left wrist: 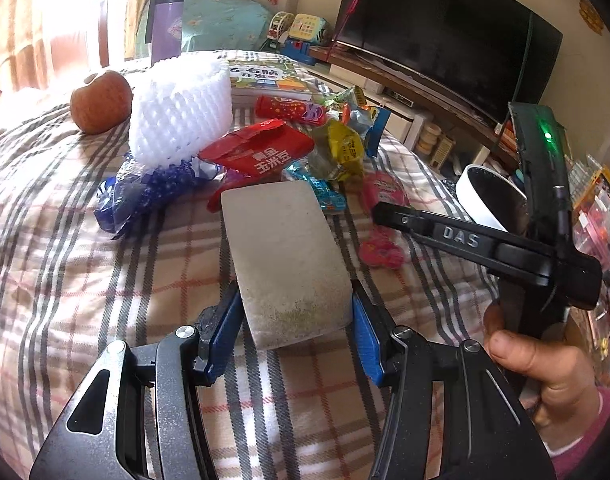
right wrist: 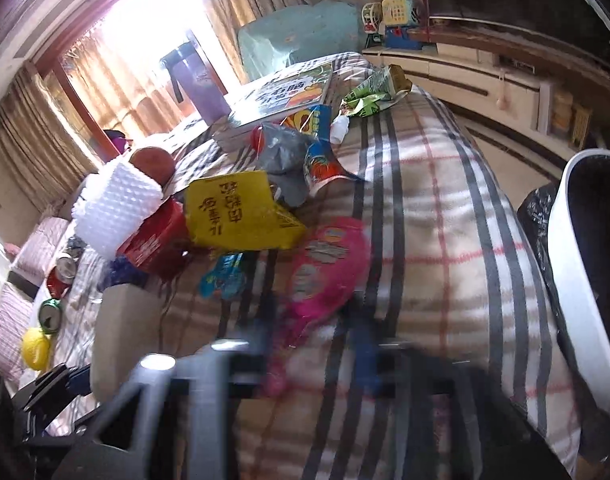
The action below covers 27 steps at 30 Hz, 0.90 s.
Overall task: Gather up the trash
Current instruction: 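Grasp the white foam block with left tool while right tool grasps the pink packet, then carry the foam block and pink packet over the trash bin with both tools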
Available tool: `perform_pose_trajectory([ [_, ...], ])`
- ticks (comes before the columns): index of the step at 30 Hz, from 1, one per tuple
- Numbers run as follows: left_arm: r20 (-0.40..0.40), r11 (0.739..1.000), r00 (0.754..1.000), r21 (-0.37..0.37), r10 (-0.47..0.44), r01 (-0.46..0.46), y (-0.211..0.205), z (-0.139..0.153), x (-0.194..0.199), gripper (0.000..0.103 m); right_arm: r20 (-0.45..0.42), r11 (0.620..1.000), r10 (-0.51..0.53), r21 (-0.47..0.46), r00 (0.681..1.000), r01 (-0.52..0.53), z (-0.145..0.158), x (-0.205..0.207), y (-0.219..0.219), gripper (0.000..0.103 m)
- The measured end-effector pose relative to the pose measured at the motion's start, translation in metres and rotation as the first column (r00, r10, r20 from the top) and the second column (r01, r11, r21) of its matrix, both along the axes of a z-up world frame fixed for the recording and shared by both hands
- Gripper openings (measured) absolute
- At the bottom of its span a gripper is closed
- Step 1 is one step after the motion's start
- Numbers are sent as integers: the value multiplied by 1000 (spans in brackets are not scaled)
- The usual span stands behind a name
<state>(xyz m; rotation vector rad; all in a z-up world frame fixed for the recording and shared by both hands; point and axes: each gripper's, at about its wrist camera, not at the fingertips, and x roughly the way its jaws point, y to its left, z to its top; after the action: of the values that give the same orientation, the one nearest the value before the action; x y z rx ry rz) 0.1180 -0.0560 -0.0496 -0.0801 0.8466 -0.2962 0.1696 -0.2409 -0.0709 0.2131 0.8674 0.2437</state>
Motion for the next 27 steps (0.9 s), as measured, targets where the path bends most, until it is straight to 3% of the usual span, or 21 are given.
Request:
perform_pose_trajectory([
  [8,15,999,999,-18,-50,50,-15,6,-2,51,65,1000,3,-6,998,-3,15,-29,-15,21],
  [27,43,967,966,-2,-254,254,-99,21,-6,50,126,987,-157,42,980,153,48,-92,-102,18],
])
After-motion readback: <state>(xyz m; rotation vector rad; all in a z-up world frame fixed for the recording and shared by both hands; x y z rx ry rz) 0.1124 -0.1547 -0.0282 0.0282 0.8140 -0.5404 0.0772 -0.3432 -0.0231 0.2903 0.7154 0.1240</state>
